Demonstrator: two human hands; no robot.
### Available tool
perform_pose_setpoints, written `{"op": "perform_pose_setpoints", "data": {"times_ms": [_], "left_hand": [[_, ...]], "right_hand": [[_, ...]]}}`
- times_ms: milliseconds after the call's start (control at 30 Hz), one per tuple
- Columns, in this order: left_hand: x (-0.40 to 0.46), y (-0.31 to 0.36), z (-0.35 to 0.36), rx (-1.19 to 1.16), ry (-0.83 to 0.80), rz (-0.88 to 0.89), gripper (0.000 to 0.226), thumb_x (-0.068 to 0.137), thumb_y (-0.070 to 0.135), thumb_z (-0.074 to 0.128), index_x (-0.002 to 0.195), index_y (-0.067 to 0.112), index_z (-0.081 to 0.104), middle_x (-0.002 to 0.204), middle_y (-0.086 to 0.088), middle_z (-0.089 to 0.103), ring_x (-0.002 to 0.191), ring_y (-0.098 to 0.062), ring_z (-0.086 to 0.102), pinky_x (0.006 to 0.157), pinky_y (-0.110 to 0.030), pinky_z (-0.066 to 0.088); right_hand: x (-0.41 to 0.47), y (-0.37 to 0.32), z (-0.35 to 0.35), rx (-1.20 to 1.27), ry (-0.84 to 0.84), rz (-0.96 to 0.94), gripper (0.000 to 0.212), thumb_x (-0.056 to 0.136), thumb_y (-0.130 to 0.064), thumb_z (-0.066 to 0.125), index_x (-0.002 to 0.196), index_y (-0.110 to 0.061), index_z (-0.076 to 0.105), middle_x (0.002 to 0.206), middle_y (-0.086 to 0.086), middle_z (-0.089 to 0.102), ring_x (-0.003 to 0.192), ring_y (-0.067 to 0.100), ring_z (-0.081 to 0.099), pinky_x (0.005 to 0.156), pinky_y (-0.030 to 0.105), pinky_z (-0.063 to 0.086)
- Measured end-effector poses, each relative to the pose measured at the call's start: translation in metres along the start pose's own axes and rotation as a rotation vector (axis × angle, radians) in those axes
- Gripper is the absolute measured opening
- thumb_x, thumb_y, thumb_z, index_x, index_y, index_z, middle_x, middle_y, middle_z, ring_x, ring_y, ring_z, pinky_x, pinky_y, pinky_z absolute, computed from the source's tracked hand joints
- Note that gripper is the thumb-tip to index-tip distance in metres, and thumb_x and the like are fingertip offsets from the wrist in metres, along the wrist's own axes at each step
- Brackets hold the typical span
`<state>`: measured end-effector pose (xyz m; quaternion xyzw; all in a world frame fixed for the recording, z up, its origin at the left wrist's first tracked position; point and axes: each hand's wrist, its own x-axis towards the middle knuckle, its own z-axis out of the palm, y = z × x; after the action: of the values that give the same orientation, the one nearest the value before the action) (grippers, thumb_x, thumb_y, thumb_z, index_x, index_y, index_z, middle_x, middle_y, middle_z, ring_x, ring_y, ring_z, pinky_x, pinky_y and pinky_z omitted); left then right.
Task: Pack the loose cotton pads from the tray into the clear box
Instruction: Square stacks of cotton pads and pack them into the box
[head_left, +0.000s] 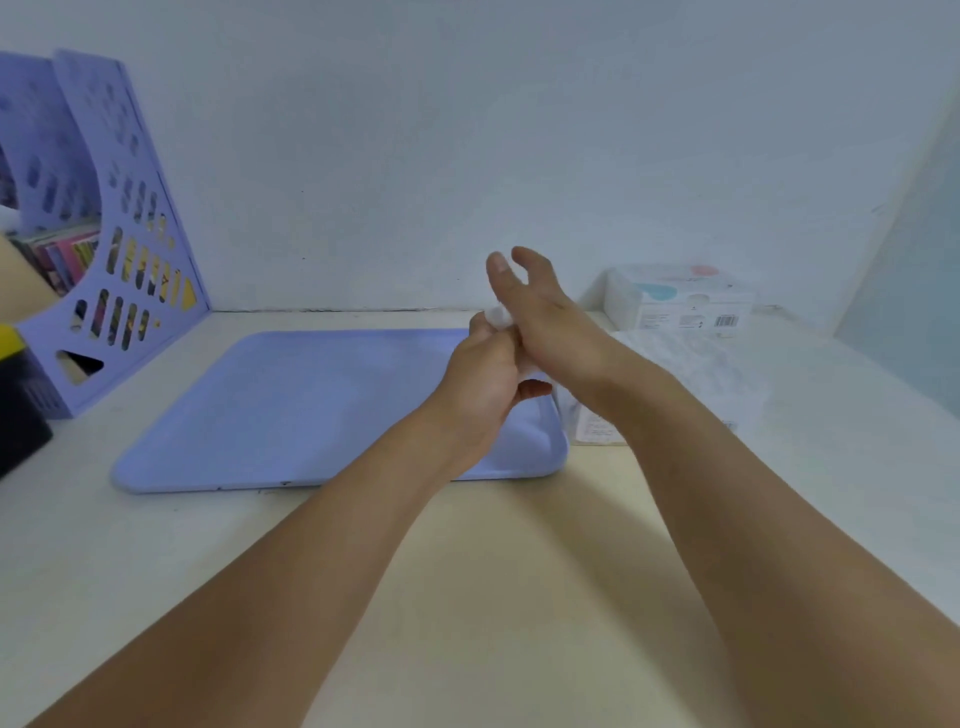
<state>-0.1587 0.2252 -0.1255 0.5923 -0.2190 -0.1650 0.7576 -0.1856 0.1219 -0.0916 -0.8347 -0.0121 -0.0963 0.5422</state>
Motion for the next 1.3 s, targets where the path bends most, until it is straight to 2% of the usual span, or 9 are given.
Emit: {"op": "perform_pose_setpoints", "data": {"times_ms": [100,233,367,467,633,767,867,1000,1300], "left_hand": [[0.001,0.001,-0.003,0.119,0.018,0.061,0.033,0.099,0.021,0.052,0.13,0.013,0.044,0.113,0.005,0.064,0.1,-0.009,0.064,0.07,-0.022,0.048],[0.002,-0.005,-0.007,0.233,0.158,0.192,0.05,0.088,0.012,0.075,0.126,0.022,0.043,0.098,0.005,0.074,0.087,-0.014,0.069,0.077,-0.028,0.054],[0.002,-0.013,-0.01,0.338,0.149,0.278,0.061,0.077,0.017,0.087,0.124,0.021,0.049,0.108,0.001,0.07,0.097,-0.013,0.069,0.08,-0.023,0.055],[0.001,-0.022,-0.013,0.687,0.047,0.38,0.059,0.071,0.035,0.09,0.118,0.026,0.054,0.109,0.009,0.06,0.092,-0.006,0.059,0.068,-0.016,0.046],[0.0,-0.037,-0.012,0.93,-0.087,0.464,0.042,0.078,0.04,0.084,0.104,0.031,0.052,0.105,0.015,0.055,0.087,0.001,0.053,0.069,-0.007,0.038],[0.004,-0.043,-0.012,0.98,-0.003,0.453,0.045,0.082,0.05,0.077,0.108,0.026,0.049,0.103,0.018,0.052,0.088,-0.003,0.054,0.067,-0.017,0.041],[0.006,-0.043,-0.012,1.001,-0.091,0.545,0.036,0.087,0.044,0.075,0.109,0.025,0.052,0.105,0.018,0.052,0.089,-0.005,0.053,0.069,-0.021,0.043],[0.008,-0.043,-0.012,1.014,-0.199,0.575,0.019,0.095,0.036,0.067,0.109,0.023,0.063,0.103,0.013,0.062,0.09,-0.013,0.056,0.073,-0.031,0.05],[0.001,-0.037,-0.012,1.166,-0.305,0.46,0.026,0.102,0.042,0.051,0.125,0.03,0.045,0.087,-0.016,0.061,0.072,-0.024,0.054,0.071,-0.051,0.049]], "right_hand": [[-0.007,-0.006,-0.023,-0.03,-0.024,-0.013,0.054,0.096,-0.045,0.062,0.14,-0.015,0.053,0.117,0.007,0.071,0.105,0.017,0.07,0.094,0.031,0.053],[-0.017,-0.002,-0.054,-0.109,-0.053,-0.052,0.026,0.086,-0.016,0.079,0.107,-0.002,0.073,0.096,0.015,0.076,0.086,0.024,0.076,0.072,0.034,0.061],[-0.012,0.006,-0.065,-0.09,0.1,0.072,0.034,0.085,-0.017,0.08,0.099,0.013,0.068,0.085,0.016,0.073,0.073,0.024,0.074,0.061,0.029,0.061],[-0.009,0.011,-0.076,-0.123,0.276,0.256,0.038,0.084,-0.028,0.078,0.095,0.007,0.072,0.077,0.015,0.072,0.055,0.021,0.062,0.048,0.025,0.044],[-0.01,0.012,-0.068,-0.427,0.122,0.508,0.034,0.084,-0.038,0.076,0.076,-0.009,0.06,0.055,0.006,0.047,0.045,0.017,0.039,0.048,0.025,0.03],[-0.01,0.013,-0.061,-0.666,0.127,0.468,0.035,0.077,-0.031,0.081,0.065,-0.009,0.057,0.053,0.002,0.055,0.049,0.018,0.05,0.051,0.025,0.039],[-0.007,0.016,-0.051,-0.844,0.15,0.444,0.032,0.074,-0.027,0.082,0.073,-0.014,0.054,0.07,0.002,0.06,0.071,0.022,0.062,0.068,0.031,0.051],[-0.002,0.025,-0.04,-1.052,0.189,0.399,0.033,0.081,-0.029,0.075,0.075,-0.018,0.045,0.075,-0.001,0.052,0.062,0.015,0.048,0.059,0.028,0.037],[0.001,0.03,-0.052,-0.983,0.162,0.383,0.034,0.078,-0.036,0.077,0.072,-0.015,0.051,0.072,0.002,0.056,0.067,0.022,0.057,0.059,0.028,0.041]]}}
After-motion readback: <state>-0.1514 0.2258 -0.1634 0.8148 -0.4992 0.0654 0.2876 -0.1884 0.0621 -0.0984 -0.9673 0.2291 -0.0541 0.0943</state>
